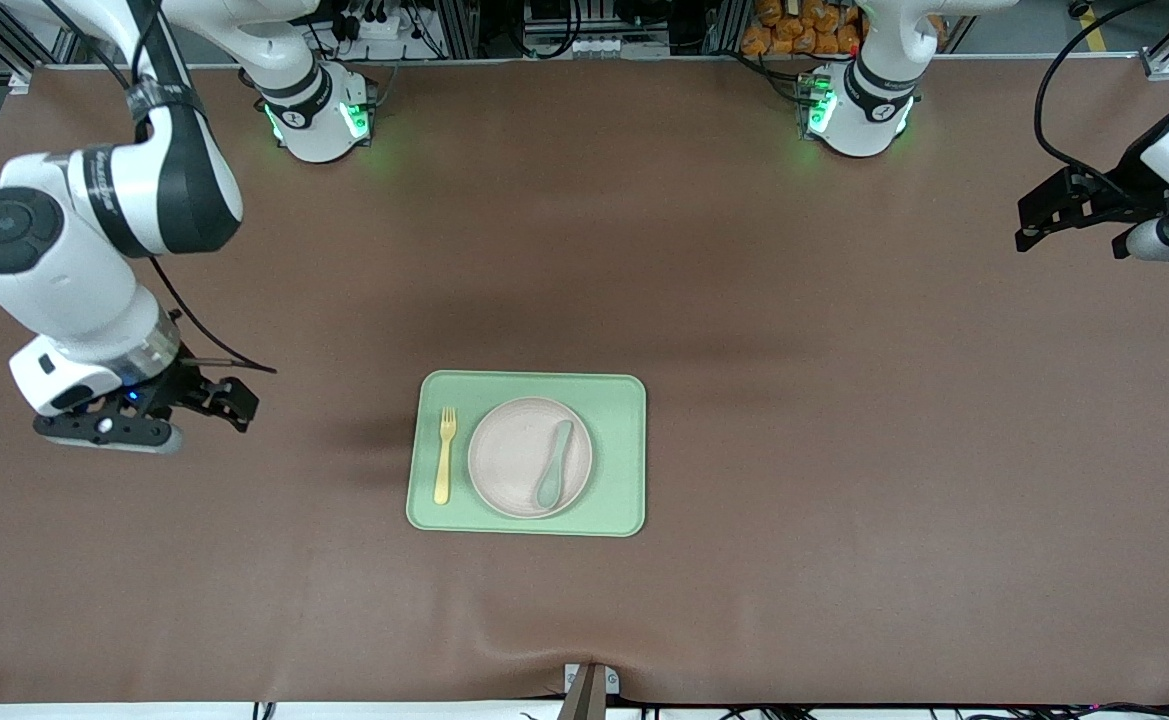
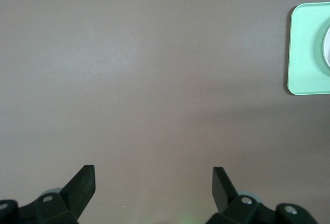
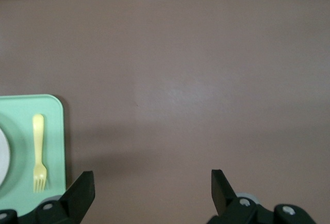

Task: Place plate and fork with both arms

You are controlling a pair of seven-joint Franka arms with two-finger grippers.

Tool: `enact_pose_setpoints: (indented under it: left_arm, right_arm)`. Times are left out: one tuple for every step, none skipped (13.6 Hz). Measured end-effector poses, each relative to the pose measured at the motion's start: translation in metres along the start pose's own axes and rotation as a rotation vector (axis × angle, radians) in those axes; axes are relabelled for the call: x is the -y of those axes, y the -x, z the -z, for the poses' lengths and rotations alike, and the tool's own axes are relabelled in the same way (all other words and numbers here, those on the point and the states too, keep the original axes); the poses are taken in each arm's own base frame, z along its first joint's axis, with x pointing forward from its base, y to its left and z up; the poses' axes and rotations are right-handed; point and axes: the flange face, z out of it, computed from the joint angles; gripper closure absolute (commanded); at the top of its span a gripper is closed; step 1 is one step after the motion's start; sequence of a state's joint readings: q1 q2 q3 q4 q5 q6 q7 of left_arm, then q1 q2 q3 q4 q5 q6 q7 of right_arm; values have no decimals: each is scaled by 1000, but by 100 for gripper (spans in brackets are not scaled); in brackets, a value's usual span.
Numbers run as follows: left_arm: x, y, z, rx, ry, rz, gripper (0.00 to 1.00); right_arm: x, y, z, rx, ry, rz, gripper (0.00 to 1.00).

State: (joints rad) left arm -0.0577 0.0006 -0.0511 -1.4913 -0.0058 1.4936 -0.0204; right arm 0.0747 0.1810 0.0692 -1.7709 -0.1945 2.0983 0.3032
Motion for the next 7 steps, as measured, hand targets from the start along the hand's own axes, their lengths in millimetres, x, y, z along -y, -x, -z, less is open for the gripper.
enact_pose_setpoints:
  left_arm:
    - [2,0,0,0,0,3,0]
    - [4,0,0,0,0,7,0]
    - [6,0,0,0,0,11,0]
    - [7,0,0,0,0,13,0]
    - [6,0,0,0,0,11,0]
    - [4,0,0,0,0,7,0]
    - [2,0,0,0,0,4,0]
  right_arm:
    - [-8,9,7,0,4,3,0]
    - [-15,17,15,0,8,7,0]
    - [-21,25,25,2,13,7,0]
    - [-26,32,35,4,18,7,0]
    - [-31,39,45,7,23,12,0]
    - [-36,45,54,9,24,27,0]
    - [-39,50,64,12,11,44,0]
